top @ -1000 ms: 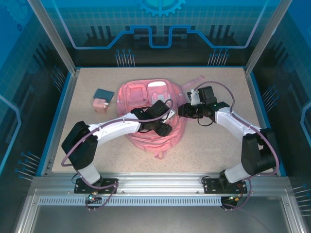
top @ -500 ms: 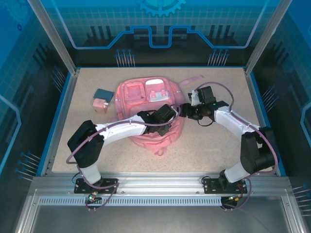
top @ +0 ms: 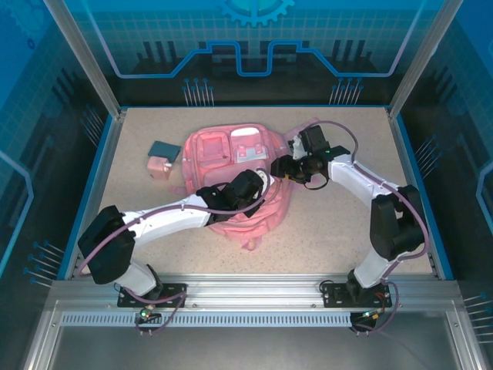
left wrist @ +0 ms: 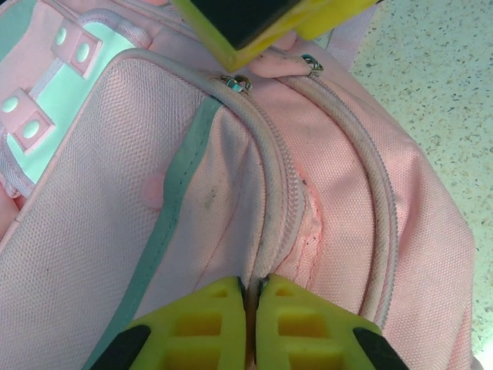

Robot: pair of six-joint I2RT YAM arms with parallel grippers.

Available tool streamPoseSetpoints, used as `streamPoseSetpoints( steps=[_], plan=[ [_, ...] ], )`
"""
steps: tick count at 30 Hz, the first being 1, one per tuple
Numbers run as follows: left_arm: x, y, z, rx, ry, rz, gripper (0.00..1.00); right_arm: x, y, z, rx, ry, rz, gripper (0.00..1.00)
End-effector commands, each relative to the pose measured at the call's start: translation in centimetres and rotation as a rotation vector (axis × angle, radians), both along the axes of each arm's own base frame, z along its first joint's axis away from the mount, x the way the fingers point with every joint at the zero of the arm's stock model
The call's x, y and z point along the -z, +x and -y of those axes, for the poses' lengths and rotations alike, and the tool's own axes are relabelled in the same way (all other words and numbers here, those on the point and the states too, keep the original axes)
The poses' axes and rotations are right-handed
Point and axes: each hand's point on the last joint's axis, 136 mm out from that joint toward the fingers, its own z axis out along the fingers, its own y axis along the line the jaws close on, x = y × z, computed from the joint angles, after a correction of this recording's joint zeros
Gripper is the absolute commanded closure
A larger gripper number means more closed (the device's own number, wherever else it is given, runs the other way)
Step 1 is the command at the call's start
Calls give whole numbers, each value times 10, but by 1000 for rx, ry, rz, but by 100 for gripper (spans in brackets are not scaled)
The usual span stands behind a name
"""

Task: Pack the student bag

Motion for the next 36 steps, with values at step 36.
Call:
streamPoseSetpoints(
  steps=[36],
  plan=[
    [-29, 2, -3, -38, -63, 79, 94, 22, -21, 23, -215, -202, 133, 65]
  ],
)
